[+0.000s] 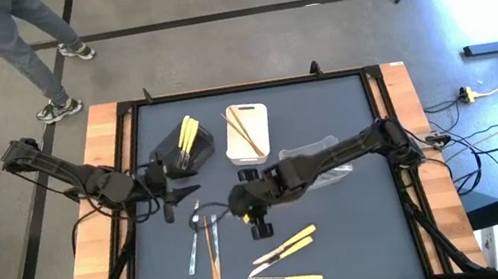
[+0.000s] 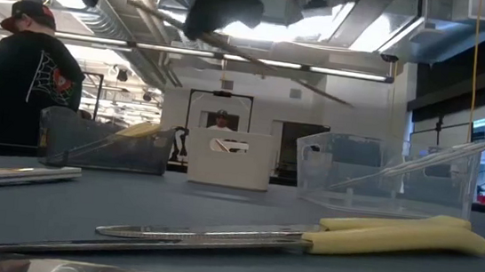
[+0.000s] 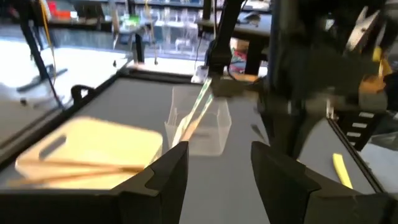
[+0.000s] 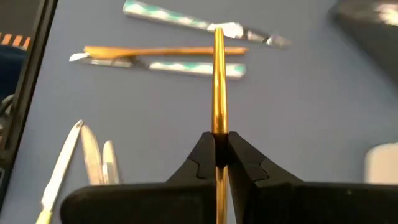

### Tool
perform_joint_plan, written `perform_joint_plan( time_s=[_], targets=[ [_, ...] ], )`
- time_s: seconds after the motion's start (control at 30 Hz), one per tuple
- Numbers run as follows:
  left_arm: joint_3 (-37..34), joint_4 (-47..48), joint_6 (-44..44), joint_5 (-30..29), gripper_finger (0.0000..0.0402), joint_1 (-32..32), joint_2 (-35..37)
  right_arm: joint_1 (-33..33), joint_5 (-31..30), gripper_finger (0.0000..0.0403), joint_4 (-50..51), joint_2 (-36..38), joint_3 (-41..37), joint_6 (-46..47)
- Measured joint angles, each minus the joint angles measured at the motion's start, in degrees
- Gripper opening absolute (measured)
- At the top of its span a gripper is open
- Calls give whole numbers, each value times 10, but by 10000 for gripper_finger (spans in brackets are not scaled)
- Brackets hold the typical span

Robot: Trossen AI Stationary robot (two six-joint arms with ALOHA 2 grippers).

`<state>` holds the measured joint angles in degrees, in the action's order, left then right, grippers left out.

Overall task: Sort silverware by color (type)
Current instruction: Put the right gold knife into the white bin

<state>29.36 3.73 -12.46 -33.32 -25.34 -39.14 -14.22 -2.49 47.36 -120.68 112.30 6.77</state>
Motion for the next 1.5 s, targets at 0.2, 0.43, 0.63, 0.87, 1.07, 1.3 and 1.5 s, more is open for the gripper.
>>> perform_joint_plan(
  time_s=[0.2,0.43,0.63,0.87,1.07,1.3,1.5],
  targets=[
    [0,90,-85,15,169,0,11,49,0,5,-9,1,45,-56],
    [0,140,-157,47,169,0,6,136,-1,5,-112,1,50,-72],
    [0,144,-186,86,169,0,5,206,-40,5,-134,1,50,-70],
    [0,143,-187,105,169,0,5,251,-65,5,-132,-29,50,-21],
    [0,143,-190,105,169,0,5,264,-99,5,-135,-59,49,11],
    [0,143,-232,105,169,0,5,271,-130,5,-139,-75,50,15],
    [0,163,-328,142,169,0,5,275,-135,5,-126,-90,49,19]
  ],
)
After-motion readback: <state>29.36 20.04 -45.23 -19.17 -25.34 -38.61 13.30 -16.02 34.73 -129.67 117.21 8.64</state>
